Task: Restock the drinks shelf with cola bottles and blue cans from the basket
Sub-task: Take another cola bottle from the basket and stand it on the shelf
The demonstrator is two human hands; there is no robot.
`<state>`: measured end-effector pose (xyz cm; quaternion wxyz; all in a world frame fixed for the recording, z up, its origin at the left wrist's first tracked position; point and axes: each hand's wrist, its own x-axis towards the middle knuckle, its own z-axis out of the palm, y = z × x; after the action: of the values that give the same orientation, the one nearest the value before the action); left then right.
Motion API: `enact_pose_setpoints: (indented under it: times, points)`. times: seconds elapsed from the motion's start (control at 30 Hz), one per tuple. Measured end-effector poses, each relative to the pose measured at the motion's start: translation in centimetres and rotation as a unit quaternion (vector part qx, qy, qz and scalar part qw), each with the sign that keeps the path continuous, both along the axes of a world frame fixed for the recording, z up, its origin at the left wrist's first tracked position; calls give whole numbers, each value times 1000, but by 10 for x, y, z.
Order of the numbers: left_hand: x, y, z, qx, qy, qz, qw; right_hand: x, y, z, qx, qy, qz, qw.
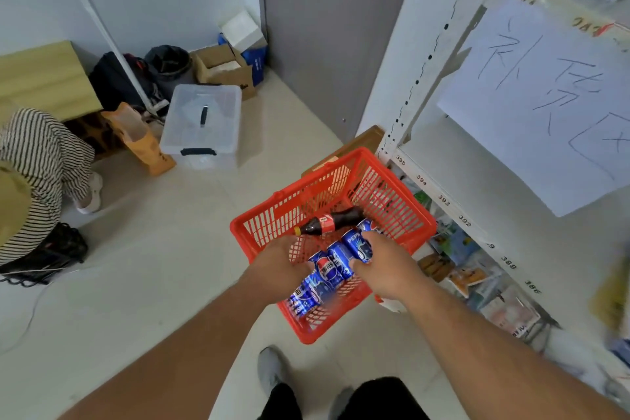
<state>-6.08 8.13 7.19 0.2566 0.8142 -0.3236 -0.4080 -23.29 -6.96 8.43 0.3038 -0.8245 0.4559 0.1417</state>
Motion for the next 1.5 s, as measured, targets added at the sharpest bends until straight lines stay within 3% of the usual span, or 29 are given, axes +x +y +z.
enact_pose_setpoints:
  times: [0.33,0.7,0.9,1.1,1.3,1.5]
  points:
    - [31,-48,-44,38,26,18,999,43,-75,-54,4,35,54,998]
    - [33,-117,-144,95,83,75,989,91,-162,-176,17,70,110,991]
    - [28,-132,-191,137,95,103,981,117,-183,-253,-28,85,189,978]
    - [25,-134,-223,159,115,115,974,135,-190,-301,-105,126,316,935]
    - [24,-130,-215,159,118,127,972,143,-186,-302,-131,120,379,908]
    - [25,-120,-161,122,100,95,983,131,-175,-224,-118,38,327,937]
